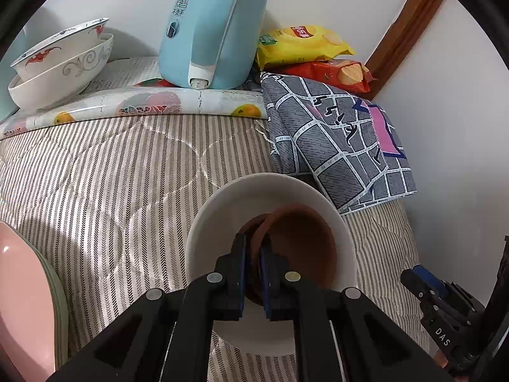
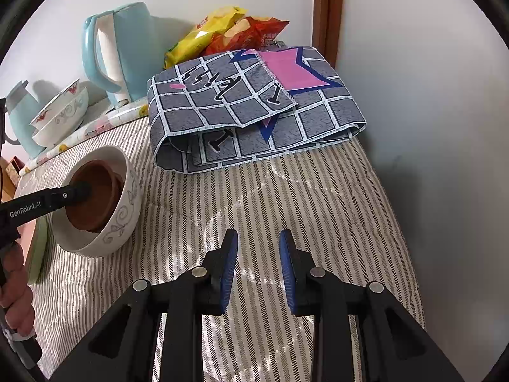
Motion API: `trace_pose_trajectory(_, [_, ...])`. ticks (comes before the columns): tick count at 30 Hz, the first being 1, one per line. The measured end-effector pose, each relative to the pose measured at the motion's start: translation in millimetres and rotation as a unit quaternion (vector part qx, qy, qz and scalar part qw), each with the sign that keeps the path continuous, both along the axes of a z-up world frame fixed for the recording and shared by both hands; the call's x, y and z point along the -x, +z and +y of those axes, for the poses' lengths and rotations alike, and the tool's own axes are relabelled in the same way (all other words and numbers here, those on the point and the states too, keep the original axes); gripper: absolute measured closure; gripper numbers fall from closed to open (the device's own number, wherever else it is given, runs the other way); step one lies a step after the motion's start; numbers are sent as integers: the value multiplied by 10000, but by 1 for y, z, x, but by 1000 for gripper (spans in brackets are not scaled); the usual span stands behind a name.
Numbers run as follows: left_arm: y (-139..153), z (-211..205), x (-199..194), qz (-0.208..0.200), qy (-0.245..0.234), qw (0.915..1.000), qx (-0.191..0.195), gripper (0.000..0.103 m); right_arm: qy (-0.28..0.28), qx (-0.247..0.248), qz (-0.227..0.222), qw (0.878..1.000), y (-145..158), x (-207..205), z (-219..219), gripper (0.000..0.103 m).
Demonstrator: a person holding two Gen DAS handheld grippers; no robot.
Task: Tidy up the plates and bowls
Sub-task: 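Lower the left tool's terracotta bowl into the white bowl onto the other one, then open the left tool and lift it off the nested terracotta bowls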
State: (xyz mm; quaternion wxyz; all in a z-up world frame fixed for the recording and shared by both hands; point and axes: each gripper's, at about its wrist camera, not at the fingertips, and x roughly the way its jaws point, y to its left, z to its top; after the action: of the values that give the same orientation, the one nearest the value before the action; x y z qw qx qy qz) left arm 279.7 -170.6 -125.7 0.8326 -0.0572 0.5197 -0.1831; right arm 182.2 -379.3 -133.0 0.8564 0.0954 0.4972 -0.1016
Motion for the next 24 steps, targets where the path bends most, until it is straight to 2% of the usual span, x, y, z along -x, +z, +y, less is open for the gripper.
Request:
trace_pose_trajectory(4, [1,0,2,1,-17,10000,-15,93,-4,-23,1,10000,0,0,1,76])
trace_pose_trajectory(7, [5,2,5,-79,23,9999,-91,87,18,-36,-1,10000,0,0,3,76])
trace_pose_trajectory(12, [16,7,11,-211,61,9997,-108,87,78,-44,-58,9999,5,2,7,76])
trace_pose_trajectory(24, [42,40,33,-516,468,9975,-99,82,396,-127,-348,9985,25,-1,30,76])
